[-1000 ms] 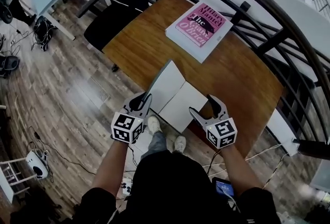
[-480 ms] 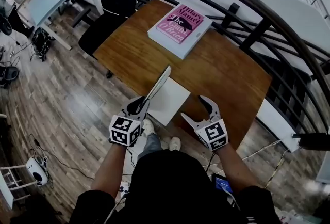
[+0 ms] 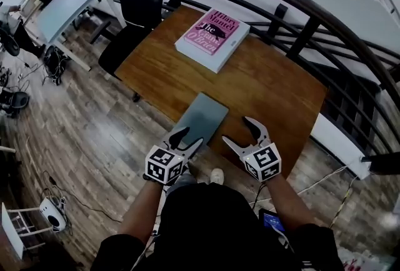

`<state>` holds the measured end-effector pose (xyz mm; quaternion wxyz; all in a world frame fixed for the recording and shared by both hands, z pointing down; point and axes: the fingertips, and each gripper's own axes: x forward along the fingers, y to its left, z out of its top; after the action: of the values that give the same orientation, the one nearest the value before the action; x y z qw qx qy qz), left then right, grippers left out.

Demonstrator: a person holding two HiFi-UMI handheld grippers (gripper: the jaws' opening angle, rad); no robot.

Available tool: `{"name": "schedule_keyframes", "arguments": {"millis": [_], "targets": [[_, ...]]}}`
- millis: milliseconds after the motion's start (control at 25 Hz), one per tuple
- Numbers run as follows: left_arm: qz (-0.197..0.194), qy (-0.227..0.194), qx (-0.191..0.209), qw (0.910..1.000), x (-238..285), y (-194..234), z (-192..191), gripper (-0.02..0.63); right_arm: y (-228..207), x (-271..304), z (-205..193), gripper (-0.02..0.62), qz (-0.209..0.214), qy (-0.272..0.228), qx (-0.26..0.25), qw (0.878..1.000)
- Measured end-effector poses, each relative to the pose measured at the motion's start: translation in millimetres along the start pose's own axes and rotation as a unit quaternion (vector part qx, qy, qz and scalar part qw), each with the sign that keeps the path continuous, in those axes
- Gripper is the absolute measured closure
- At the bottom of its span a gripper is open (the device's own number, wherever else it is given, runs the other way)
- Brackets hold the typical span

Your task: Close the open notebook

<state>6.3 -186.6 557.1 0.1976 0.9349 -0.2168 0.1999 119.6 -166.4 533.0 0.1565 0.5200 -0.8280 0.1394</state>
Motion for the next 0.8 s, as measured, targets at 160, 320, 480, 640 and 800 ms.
{"name": "schedule_keyframes", "arguments": {"millis": [160,320,480,640,800], "targets": [[0.016,-0.041,0.013,0.9989,-11,18,31,0.364,-8,-6,14,0.254,-0.026,-0.019,0.02,0.999],[0.026,-0.082,0.038,0.9956,-31,32,70,0.384,-13,-17,44,0.312,-0.064,-0.063,0.06,0.994],[0.042,-0.14,0.058,0.9875,-58,45,115,0.453,-13,-26,85,0.359,-0.087,-0.111,0.063,0.988],[0.056,-0.191,0.064,0.9779,-93,56,143,0.53,-1,-34,114,0.381,-0.1,-0.142,0.049,0.984],[0.077,-0.232,0.072,0.967,-123,73,156,0.565,10,-41,134,0.417,-0.1,-0.177,0.065,0.977]]}}
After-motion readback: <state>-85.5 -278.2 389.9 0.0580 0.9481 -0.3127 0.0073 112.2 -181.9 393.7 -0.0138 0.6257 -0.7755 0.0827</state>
